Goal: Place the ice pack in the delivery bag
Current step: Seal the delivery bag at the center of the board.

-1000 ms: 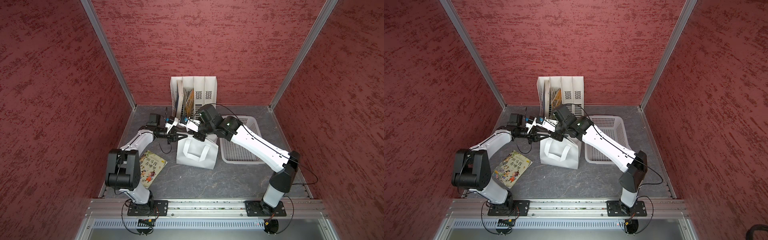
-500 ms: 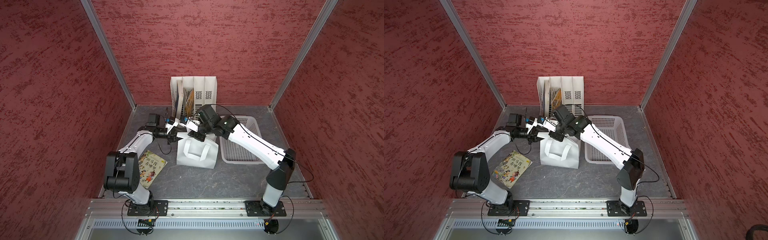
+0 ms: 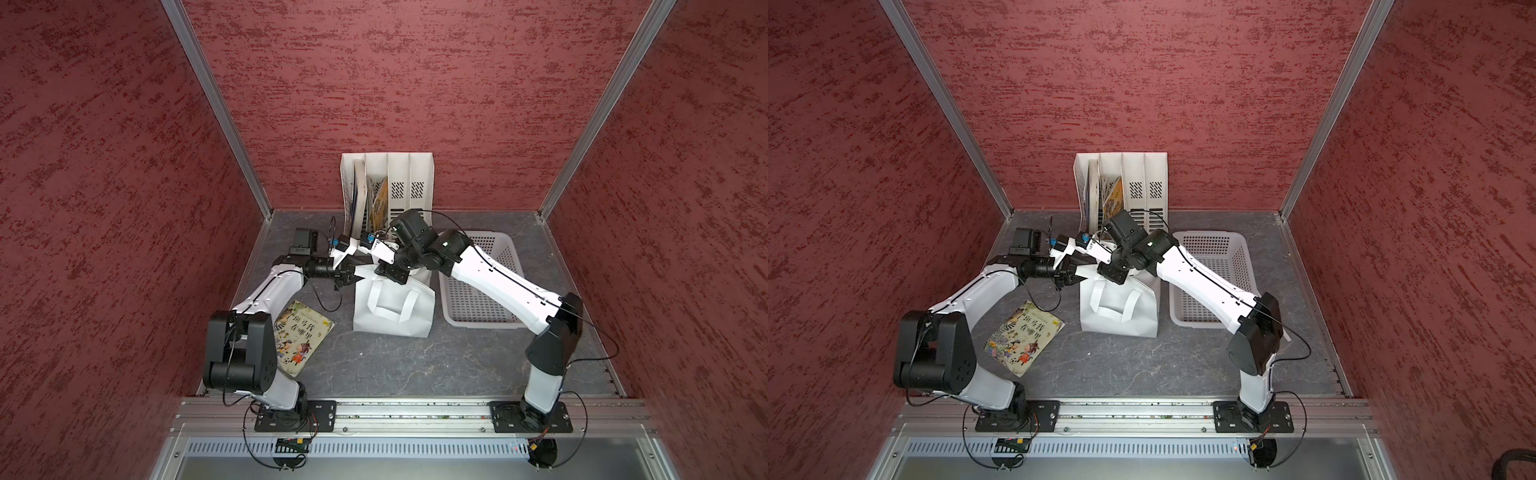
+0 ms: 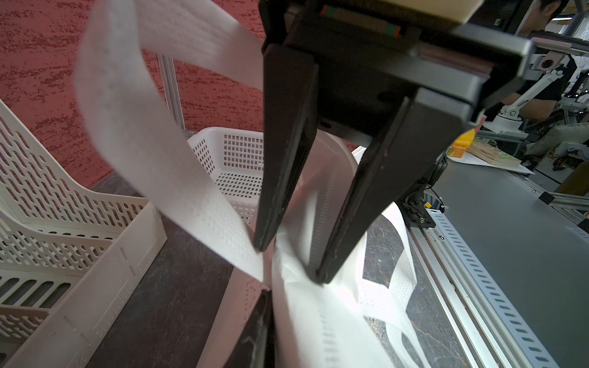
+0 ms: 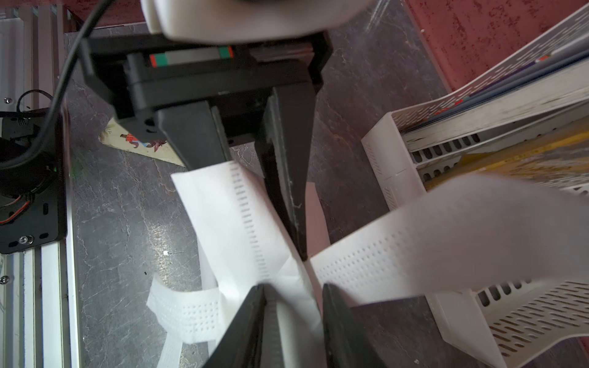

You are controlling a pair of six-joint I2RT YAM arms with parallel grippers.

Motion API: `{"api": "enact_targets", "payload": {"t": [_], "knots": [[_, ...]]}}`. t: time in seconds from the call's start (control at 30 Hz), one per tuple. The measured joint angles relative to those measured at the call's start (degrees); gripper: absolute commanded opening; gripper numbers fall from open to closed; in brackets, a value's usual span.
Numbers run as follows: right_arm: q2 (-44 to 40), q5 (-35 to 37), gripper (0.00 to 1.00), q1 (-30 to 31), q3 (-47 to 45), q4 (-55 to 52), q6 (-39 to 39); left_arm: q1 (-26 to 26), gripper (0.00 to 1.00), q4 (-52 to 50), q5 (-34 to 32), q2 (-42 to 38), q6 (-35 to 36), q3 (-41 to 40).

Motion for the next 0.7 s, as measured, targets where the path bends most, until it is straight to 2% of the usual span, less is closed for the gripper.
{"api": "enact_targets", "payload": {"t": [0.13, 0.33, 0.37, 0.43, 0.47, 0.57, 0.7], "knots": [[0.39, -1.57, 0.23, -0.68, 0.2, -0.26, 0.48, 0.0, 0.23, 0.02, -0.33, 0.0, 0.0, -0.09], [0.87, -3.43, 0.07, -1.49, 0.31, -0.44, 0.81, 0.0, 0.24, -0.02, -1.14, -0.35, 0.0, -0.22], [1.01, -3.63, 0.09, -1.55, 0.31, -0.52, 0.81, 0.02, 0.24, -0.02, -1.33, -0.59, 0.0, -0.33], [1.2, -3.91, 0.24, -1.57, 0.33, -0.57, 0.72, 0.07, 0.24, -0.02, -1.79, -1.01, 0.0, -0.55], [1.27, -3.91, 0.28, -1.6, 0.37, -0.61, 0.68, 0.13, 0.24, 0.0, -1.88, -1.11, 0.0, -0.63], [1.57, -3.91, 0.29, -1.6, 0.52, -0.68, 0.68, 0.17, 0.24, -0.02, -2.25, -1.6, 0.0, -0.9], [1.81, -3.8, 0.22, -1.6, 0.52, -0.61, 0.44, 0.33, 0.24, 0.0, -2.82, -1.86, 0.0, -1.2]]}}
